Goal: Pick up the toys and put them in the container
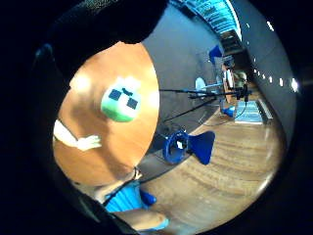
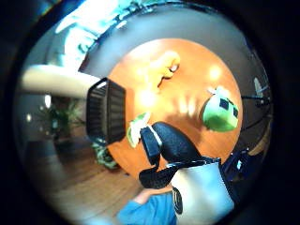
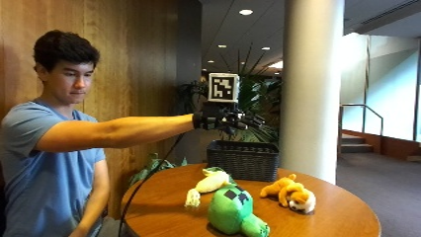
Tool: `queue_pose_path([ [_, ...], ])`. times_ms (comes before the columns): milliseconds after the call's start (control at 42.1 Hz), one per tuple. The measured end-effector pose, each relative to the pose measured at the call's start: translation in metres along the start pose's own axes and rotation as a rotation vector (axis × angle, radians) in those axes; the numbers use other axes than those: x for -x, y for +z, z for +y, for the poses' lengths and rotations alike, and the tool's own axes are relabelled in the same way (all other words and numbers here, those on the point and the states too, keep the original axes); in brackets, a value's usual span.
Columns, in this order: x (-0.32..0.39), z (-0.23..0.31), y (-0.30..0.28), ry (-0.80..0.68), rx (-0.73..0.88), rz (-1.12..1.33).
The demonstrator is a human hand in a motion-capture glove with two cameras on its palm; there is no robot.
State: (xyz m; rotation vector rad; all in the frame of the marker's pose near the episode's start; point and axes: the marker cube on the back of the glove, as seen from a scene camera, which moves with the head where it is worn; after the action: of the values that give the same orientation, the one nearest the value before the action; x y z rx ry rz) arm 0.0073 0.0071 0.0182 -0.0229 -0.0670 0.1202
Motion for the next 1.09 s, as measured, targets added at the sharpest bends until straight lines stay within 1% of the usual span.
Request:
queue_pose_path([
  [142,-0.017,-0.01,-0.001,-0.048,-0.003,0.02],
  [380,0.003,0.0,-0.006,-0.028,-0.016,0.053],
  [570,0.014,0.003,-0.011,-0.038,0.005,-0.009],
  [712,-0.01,-0.001,-0.003,-0.022,0.025,-0.001],
  [807,-0.039,-0.002,0.014,-0.108,0.053,-0.012],
  [831,-0.046,-0.003,0.019,-0.104,0.058,-0.004],
  [926,-0.067,-0.01,0.04,0.016,0.087,0.005],
  [1092,-0.092,-0.014,0.084,0.065,0.133,0.026],
])
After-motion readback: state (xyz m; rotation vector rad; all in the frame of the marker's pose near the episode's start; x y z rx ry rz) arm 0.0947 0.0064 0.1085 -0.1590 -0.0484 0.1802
